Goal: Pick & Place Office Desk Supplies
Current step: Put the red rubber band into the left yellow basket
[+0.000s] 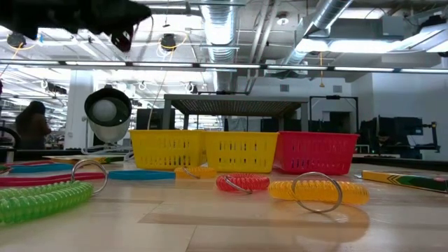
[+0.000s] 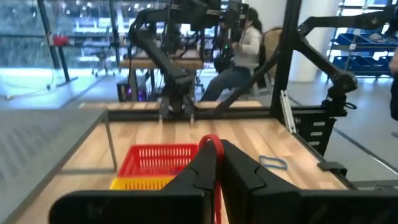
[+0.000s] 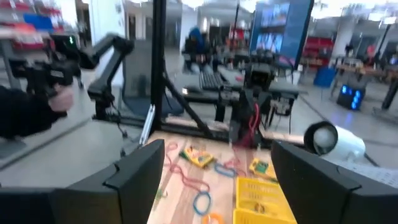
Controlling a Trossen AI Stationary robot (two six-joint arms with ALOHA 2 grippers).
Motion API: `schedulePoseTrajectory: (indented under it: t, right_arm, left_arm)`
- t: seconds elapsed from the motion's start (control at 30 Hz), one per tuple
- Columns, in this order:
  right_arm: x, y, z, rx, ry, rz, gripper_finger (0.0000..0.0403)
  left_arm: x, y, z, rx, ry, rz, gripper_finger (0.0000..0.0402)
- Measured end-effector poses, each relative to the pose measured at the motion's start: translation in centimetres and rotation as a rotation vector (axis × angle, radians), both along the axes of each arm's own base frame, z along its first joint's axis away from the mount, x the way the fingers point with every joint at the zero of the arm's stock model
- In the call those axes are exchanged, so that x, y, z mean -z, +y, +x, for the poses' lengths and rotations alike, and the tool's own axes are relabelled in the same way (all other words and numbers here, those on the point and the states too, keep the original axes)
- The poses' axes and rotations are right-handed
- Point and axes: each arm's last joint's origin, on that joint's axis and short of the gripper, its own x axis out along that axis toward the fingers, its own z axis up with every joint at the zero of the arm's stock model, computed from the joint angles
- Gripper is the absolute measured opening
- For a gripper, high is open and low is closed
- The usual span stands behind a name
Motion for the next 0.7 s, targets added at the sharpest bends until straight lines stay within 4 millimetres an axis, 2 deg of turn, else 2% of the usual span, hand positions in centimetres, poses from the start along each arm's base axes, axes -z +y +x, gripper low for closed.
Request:
schedulePoseTrajectory:
  t: [0.17,0.33,0.53,0.7]
  right_arm:
    - [3.3,-0.2,-0.6,-0.043,-0.101,-0.010,0.0291]
    - [5.4,-0.3,-0.8,-0.037,-0.158,-0.010,0.0291]
    - [6.2,-0.3,-0.7,-0.037,-0.155,-0.017,0.0291]
    - [6.2,-0.3,-0.7,-0.034,-0.161,-0.032,0.0291]
  left_arm:
    - [0.9,0.5,1.0,-0.036,0.044,-0.028,0.0006]
    - [1.8,1.3,2.5,-0.081,0.091,-0.037,0.0006]
    - [2.2,2.2,4.2,-0.128,0.149,-0.037,0.0004]
    - [2.1,2.8,4.9,-0.145,0.165,-0.040,0.0006]
